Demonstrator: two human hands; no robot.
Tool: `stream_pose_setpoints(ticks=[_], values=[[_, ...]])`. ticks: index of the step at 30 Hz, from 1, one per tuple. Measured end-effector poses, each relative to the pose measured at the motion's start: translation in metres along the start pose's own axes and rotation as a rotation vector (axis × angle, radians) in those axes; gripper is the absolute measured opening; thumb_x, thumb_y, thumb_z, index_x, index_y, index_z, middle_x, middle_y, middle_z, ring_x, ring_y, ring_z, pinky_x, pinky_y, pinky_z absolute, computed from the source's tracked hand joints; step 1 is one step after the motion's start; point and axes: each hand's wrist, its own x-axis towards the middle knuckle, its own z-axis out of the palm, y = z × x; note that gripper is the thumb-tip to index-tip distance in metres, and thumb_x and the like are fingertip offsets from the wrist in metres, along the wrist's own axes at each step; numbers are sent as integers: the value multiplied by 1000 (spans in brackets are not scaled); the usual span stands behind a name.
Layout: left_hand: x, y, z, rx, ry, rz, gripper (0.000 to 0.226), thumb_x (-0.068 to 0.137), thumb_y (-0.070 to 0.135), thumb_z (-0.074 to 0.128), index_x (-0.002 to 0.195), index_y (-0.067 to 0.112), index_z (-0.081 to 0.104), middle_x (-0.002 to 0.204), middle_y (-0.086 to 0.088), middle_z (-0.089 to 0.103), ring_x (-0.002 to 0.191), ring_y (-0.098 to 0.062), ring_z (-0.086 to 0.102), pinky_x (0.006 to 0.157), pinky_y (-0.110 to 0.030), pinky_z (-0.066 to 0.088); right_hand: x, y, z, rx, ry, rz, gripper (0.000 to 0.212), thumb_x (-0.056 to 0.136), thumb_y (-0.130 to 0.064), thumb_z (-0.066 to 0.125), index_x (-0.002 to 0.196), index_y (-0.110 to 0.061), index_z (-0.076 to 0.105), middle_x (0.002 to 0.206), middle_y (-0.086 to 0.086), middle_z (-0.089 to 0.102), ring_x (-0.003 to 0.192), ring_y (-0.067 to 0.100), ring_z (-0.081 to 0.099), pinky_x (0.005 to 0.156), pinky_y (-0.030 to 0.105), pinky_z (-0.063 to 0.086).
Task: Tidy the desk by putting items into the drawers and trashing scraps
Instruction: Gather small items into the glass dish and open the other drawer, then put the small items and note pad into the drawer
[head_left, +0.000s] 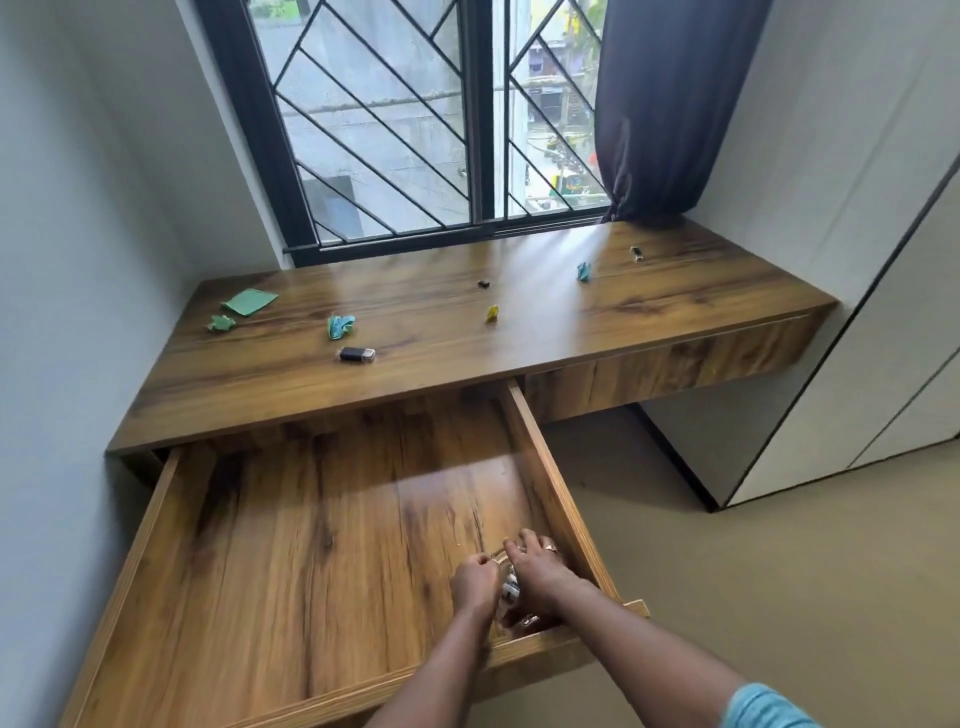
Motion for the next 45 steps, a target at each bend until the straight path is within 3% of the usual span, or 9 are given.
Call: stream_pose_setpoints(ticks=[3,7,12,18,24,28,39,45], values=[[-7,29,5,6,112,49,35,97,12,44,130,6,55,131,-12,59,120,-26,55,92,-24,43,5,4,-19,-57,71,-117,79,84,-30,65,147,-12,21,155,15,9,143,38,8,118,44,15],[-6,84,24,17,226,145,29,96,11,42,115,4,63,117,-17,65,108,-29,60,95,-34,46,27,27,-57,-86,242,-303,48,92,-22,50,137,-9,40,142,13,41,139,31,25,115,39,21],[7,152,79,-2,285,251,32,96,15,45,123,11,61,125,-12,62,117,-27,56,98,-29,41,38,100,-127,-40,430,-317,37,92,-11,46,129,-10,52,140,14,39,130,33,35,108,39,37],[27,219,170,62,218,338,37,94,11,46,129,9,56,132,-11,58,123,-22,52,104,-25,36,50,204,-201,9,471,-181,37,93,-16,43,128,-4,53,141,13,38,132,33,32,109,37,30],[32,267,223,272,148,516,38,96,14,45,133,10,52,137,-6,52,126,-19,48,106,-21,34,69,268,-237,91,512,-128,38,93,-15,47,129,-5,48,138,15,41,129,30,37,106,38,35],[55,294,236,354,156,584,41,93,10,46,134,8,51,138,-10,50,128,-20,46,108,-17,30,95,290,-257,137,534,-128,36,94,-19,47,128,-7,52,138,13,43,132,28,35,110,35,33],[167,413,255,424,227,675,46,95,6,42,141,2,40,147,-12,41,137,-20,37,115,-25,25,202,342,-358,24,577,-112,34,93,-17,42,122,-4,54,131,14,46,121,30,44,103,33,34],[231,454,262,368,243,651,44,91,5,46,135,4,49,139,-10,49,131,-20,43,111,-24,31,268,360,-411,56,571,-9,33,93,-17,44,121,-4,54,135,17,41,122,33,42,103,33,33]])
